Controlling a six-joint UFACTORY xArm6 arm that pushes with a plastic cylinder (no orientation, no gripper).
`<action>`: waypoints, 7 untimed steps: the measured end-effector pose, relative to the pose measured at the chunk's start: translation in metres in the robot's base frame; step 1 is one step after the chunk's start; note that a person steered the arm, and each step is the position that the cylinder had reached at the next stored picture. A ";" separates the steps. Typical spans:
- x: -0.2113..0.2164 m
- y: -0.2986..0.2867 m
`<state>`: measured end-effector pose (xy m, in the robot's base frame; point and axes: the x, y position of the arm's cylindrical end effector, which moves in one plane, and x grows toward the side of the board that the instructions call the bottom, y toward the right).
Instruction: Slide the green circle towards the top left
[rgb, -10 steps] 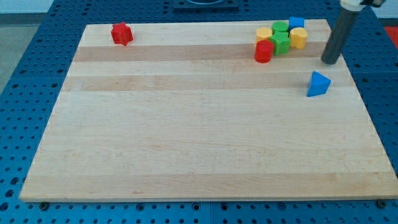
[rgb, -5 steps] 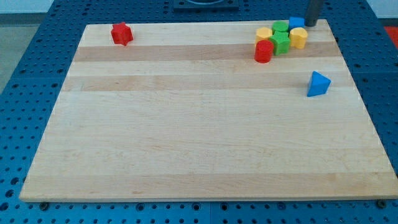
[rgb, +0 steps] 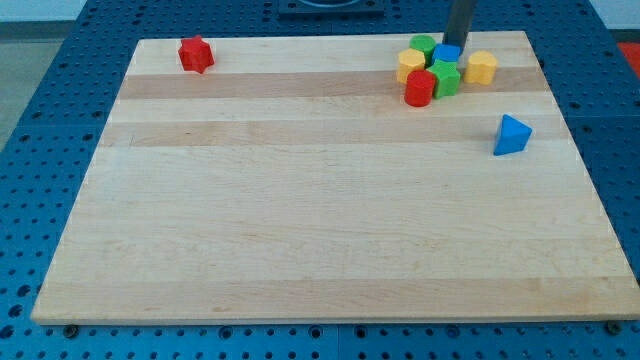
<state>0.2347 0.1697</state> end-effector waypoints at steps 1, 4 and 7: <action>0.000 -0.021; 0.020 -0.082; 0.035 -0.150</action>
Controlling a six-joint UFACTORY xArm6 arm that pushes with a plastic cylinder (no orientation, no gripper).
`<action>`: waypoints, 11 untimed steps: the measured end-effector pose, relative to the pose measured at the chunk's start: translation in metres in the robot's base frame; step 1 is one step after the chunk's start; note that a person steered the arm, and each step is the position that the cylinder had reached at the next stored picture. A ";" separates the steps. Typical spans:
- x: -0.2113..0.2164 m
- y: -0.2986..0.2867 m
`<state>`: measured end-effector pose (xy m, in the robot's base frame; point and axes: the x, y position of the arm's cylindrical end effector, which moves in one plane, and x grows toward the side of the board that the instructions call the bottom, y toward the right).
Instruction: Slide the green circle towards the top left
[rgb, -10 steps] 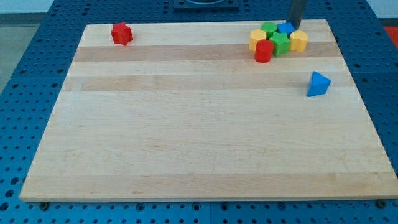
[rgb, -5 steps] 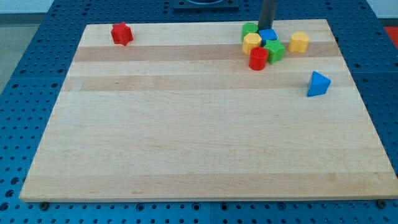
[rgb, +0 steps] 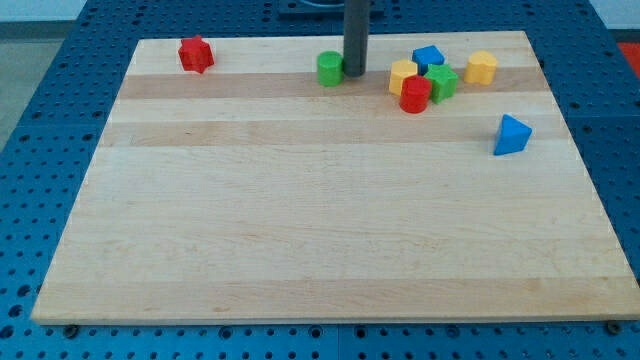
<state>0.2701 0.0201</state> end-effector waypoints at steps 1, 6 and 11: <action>0.006 -0.023; 0.022 -0.085; -0.017 -0.109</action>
